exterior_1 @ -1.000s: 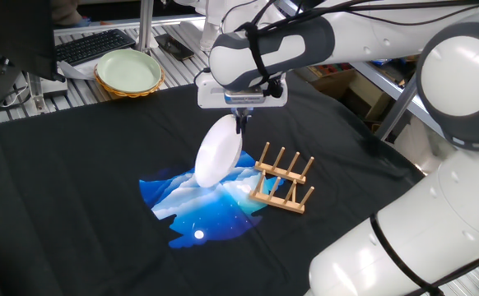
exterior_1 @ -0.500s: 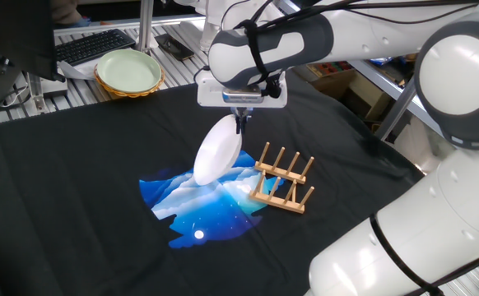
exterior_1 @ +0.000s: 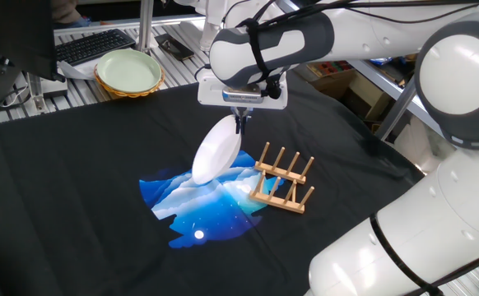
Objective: Put the dish on the dish rack
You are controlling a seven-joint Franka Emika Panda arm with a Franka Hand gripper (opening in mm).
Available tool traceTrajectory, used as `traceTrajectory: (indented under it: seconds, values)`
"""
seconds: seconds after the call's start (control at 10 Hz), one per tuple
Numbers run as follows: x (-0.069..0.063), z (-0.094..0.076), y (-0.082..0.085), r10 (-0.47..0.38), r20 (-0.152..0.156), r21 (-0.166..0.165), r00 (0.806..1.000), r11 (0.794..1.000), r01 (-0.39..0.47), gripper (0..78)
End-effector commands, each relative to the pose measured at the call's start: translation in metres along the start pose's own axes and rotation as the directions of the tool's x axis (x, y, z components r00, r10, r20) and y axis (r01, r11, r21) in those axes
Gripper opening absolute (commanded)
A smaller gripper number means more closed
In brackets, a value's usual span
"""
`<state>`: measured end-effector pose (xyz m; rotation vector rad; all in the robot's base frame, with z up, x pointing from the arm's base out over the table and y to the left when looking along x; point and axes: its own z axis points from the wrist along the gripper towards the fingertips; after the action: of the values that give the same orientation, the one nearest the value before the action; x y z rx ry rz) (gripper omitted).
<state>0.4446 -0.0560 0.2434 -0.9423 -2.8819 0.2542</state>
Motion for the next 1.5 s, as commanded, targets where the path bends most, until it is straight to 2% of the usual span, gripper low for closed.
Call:
traceTrajectory:
  seconds: [0.1,0.3,0.6,0.8,1.2,1.5]
  values:
    - [-0.001,-0.002,0.000,0.032,0.017,0.014,0.999,0.999,-0.032,1.1]
    - [-0.001,-0.002,0.000,0.037,0.011,0.029,0.999,0.999,-0.038,1.1]
    - [0.002,-0.012,-0.009,0.017,-0.005,0.073,1.000,0.997,-0.016,1.1]
    - [0.005,-0.026,-0.025,0.011,-0.007,0.110,1.000,0.994,-0.011,1.1]
    - [0.009,-0.046,-0.053,-0.005,-0.011,0.144,1.000,0.989,0.007,1.1]
    - [0.006,-0.054,-0.071,-0.023,-0.008,0.171,1.000,0.985,0.024,1.1]
